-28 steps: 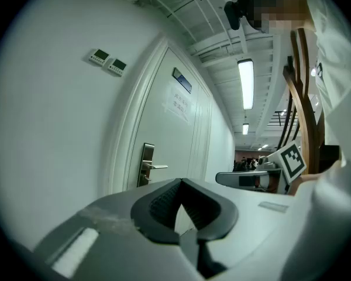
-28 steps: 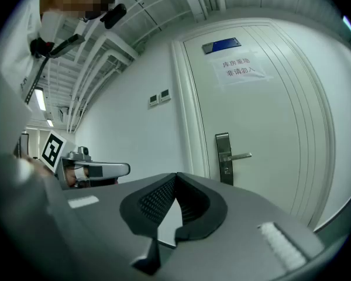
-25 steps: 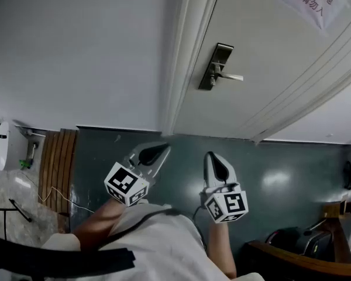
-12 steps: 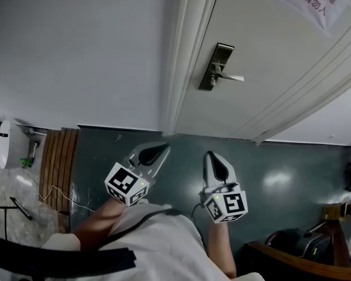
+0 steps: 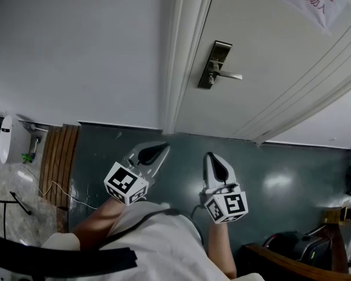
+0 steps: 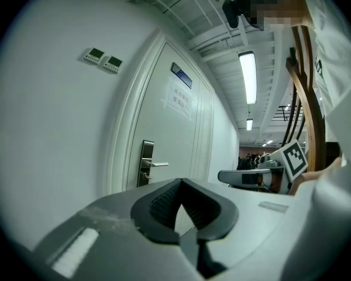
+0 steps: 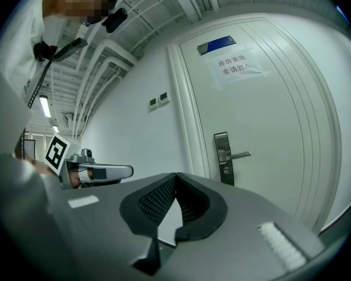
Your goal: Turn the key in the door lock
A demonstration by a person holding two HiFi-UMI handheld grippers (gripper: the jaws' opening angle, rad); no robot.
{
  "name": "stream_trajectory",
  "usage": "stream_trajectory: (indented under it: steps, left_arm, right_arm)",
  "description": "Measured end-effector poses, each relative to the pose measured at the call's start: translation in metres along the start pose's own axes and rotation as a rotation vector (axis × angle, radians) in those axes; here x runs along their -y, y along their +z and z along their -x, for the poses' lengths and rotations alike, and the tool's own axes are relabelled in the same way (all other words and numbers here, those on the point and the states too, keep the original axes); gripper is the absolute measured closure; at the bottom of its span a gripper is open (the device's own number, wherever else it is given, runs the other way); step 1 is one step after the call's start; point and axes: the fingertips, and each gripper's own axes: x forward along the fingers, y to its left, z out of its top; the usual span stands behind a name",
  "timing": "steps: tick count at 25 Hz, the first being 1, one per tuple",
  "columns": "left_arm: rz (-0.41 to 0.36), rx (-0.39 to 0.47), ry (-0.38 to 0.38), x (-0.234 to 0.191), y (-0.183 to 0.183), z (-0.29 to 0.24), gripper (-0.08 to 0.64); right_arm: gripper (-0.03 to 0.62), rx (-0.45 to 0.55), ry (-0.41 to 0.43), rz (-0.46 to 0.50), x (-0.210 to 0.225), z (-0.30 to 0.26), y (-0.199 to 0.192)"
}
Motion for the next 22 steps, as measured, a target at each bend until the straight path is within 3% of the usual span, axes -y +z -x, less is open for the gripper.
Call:
stream_trajectory:
  steps: [11,22]
  left_arm:
    - [-0.005,-0.026,0.033,0.034,-0.015,-0.007,0.554]
    - [0.001,-0.026,0.060,0.030,-0.017,-0.015,0.555]
  right_arm:
    - [0.583,-0.043,0.027,-0.022,0.021,0.028,-0.022]
    - [0.584,-0.057,0.035,-0.038,0.035,0.025,-0.024]
